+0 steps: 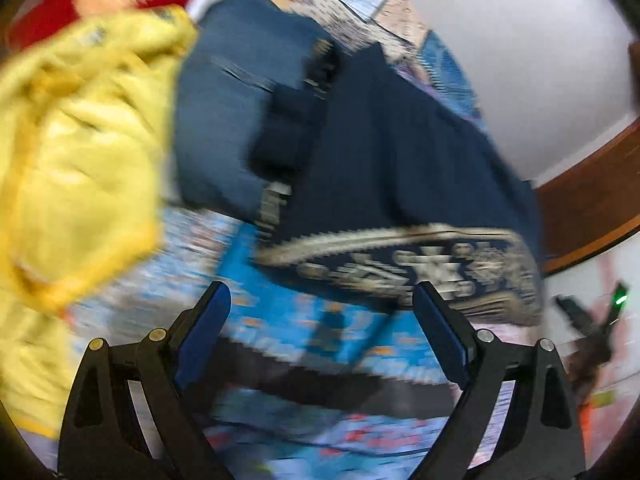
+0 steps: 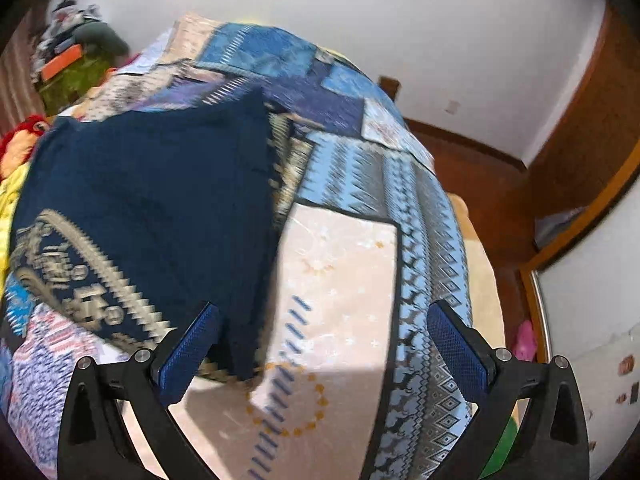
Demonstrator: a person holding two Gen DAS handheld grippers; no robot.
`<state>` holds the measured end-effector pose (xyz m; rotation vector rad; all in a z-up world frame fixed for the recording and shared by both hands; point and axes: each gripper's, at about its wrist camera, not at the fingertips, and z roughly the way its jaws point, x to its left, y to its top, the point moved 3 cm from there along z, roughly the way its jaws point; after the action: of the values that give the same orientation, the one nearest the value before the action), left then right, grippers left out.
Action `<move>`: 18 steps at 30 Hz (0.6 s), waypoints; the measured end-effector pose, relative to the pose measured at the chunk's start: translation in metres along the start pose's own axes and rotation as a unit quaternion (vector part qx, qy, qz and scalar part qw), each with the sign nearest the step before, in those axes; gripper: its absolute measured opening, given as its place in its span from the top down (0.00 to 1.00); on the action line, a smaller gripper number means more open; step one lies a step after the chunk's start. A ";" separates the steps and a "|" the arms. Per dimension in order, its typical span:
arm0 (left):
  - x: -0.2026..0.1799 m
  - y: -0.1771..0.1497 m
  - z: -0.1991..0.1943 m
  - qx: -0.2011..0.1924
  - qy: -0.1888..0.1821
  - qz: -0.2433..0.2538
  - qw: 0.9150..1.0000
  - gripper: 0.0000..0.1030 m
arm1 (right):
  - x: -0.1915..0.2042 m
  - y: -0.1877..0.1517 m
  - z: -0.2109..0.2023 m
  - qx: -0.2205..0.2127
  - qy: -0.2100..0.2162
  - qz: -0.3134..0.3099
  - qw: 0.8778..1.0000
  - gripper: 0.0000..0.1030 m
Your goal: Fold large clothes
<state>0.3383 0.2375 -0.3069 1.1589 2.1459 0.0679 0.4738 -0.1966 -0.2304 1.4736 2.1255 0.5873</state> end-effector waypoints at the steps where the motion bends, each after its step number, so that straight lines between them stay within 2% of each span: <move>1: -0.004 0.000 0.007 0.003 -0.017 -0.011 1.000 0.10 | 0.006 0.001 -0.004 -0.005 0.004 -0.006 1.000 0.00; 5: -0.012 -0.003 0.034 0.020 -0.044 -0.034 0.998 0.10 | 0.031 0.004 -0.019 -0.027 0.027 -0.027 0.999 0.00; 8: -0.010 -0.004 0.059 0.036 -0.076 -0.075 0.994 0.09 | 0.046 0.007 -0.022 -0.031 0.050 -0.034 0.998 0.00; 14: -0.026 0.020 0.072 -0.019 -0.093 -0.087 0.992 0.10 | 0.070 0.016 -0.013 -0.025 0.087 -0.031 0.995 0.00; 15: -0.027 0.026 0.075 -0.028 -0.095 -0.093 0.991 0.13 | 0.076 0.018 -0.012 -0.023 0.093 -0.030 0.995 0.00; 18: -0.030 0.034 0.076 -0.047 -0.068 -0.085 0.993 0.34 | 0.085 0.024 -0.011 -0.025 0.106 -0.032 0.994 0.00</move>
<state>0.4185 0.2152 -0.3370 0.8982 2.0892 0.0137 0.4590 -0.1096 -0.2196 1.3632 2.2898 0.7993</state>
